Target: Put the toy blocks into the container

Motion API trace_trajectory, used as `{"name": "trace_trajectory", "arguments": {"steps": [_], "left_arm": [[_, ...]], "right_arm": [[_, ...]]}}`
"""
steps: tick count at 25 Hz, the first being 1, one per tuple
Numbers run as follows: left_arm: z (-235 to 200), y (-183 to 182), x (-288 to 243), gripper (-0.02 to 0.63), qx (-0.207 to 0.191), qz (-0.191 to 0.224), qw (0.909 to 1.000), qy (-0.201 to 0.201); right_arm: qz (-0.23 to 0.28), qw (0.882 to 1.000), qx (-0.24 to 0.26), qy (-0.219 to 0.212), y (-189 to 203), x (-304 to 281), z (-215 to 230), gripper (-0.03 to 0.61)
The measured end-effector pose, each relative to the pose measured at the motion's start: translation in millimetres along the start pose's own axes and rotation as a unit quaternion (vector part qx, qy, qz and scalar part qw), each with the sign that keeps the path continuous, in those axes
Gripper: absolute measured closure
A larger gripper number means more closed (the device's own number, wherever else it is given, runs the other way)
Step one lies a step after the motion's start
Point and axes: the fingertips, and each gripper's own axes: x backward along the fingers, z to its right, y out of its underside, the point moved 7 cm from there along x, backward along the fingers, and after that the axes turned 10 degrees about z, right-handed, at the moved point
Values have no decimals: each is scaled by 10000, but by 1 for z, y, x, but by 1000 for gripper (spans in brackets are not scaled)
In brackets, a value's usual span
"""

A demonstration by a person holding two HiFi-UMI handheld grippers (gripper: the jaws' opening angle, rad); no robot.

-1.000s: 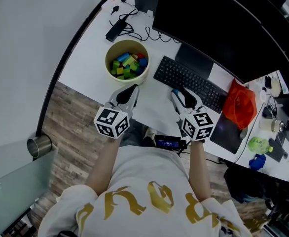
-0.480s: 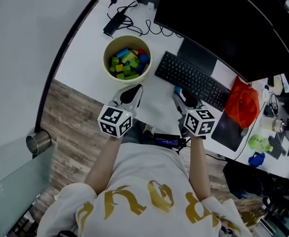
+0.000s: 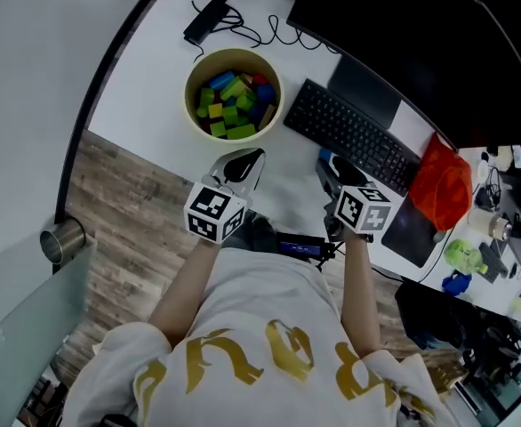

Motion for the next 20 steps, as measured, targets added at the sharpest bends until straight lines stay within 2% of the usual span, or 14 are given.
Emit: {"name": "trace_trajectory", "arguments": {"steps": [6, 16, 20], "left_arm": [[-3, 10, -5, 607, 137, -143, 9997, 115], [-24, 17, -5, 607, 366, -218, 9991, 60], [-26, 24, -6, 607, 271, -405, 9987, 167]], "right_arm": [[-408, 9983, -326, 262, 8, -13, 9, 367], [-863, 9924, -676, 555, 14, -28, 19, 353], [-1028, 9908, -662, 587, 13, -32, 21, 342]]}}
